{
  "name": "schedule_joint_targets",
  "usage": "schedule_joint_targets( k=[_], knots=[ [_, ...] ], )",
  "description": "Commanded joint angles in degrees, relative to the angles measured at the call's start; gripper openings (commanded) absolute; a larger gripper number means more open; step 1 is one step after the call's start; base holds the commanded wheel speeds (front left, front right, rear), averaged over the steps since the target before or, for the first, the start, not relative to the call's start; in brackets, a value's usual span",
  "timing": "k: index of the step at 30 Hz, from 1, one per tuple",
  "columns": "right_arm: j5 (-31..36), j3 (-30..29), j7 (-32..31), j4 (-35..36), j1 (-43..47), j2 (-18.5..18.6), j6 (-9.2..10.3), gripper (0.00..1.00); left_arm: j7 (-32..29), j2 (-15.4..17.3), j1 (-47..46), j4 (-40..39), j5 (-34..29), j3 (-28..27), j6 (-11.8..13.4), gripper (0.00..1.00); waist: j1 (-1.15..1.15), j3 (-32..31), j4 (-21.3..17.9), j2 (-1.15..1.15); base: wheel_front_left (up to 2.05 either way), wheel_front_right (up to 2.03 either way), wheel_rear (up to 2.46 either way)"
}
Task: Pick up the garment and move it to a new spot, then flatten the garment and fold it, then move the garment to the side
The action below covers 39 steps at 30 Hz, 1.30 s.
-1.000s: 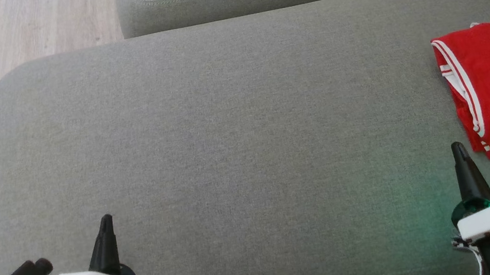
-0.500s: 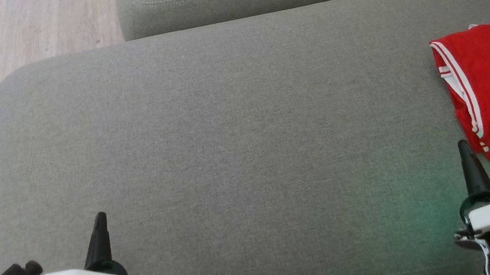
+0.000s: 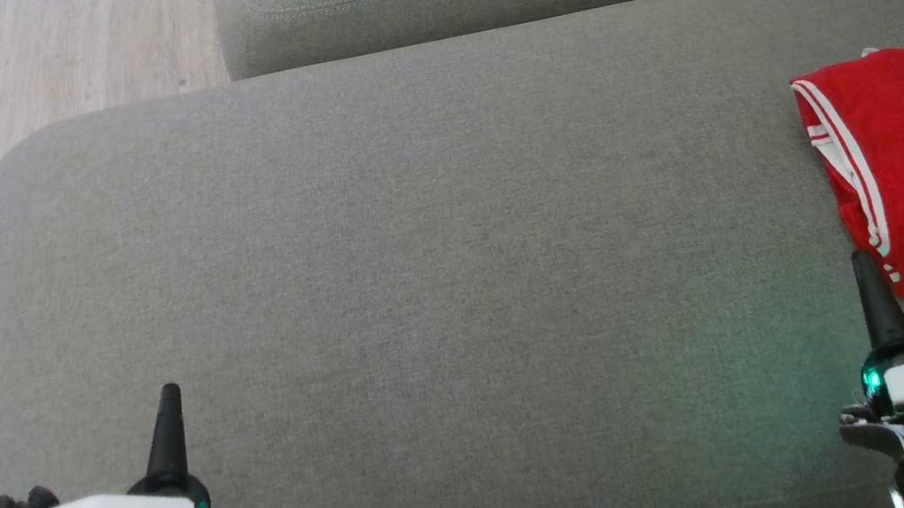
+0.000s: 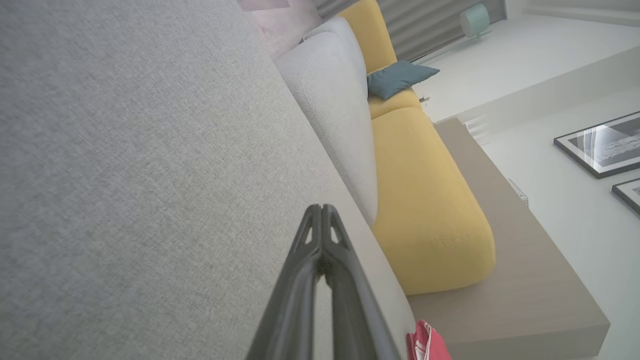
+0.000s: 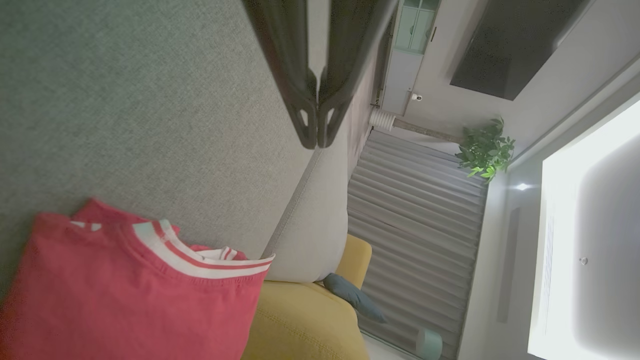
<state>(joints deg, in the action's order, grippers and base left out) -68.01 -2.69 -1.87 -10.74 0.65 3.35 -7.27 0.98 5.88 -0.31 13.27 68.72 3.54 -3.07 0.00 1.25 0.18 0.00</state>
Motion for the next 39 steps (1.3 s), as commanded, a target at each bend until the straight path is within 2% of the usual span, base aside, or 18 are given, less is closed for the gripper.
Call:
schedule_joint_targets(
  k=[1, 39],
  knots=[
    [-2.2, 0.4, -0.3, 1.5, -3.2, 1.2, -0.16, 0.0, -0.6, 0.2, -3.2, -1.5, 1.9, -2.2, -0.6, 0.0, 0.0, -0.1, 0.0, 0.0, 0.0, 0.0, 0.0],
    [-26.0, -1.6, -2.8, -3.1, -6.6, 1.1, -0.22, 0.0, -6.2, -1.8, -5.7, 0.7, 24.8, -8.4, -4.4, 0.0, 0.0, -1.1, -0.2, 0.0, 0.0, 0.0, 0.0]
  ],
)
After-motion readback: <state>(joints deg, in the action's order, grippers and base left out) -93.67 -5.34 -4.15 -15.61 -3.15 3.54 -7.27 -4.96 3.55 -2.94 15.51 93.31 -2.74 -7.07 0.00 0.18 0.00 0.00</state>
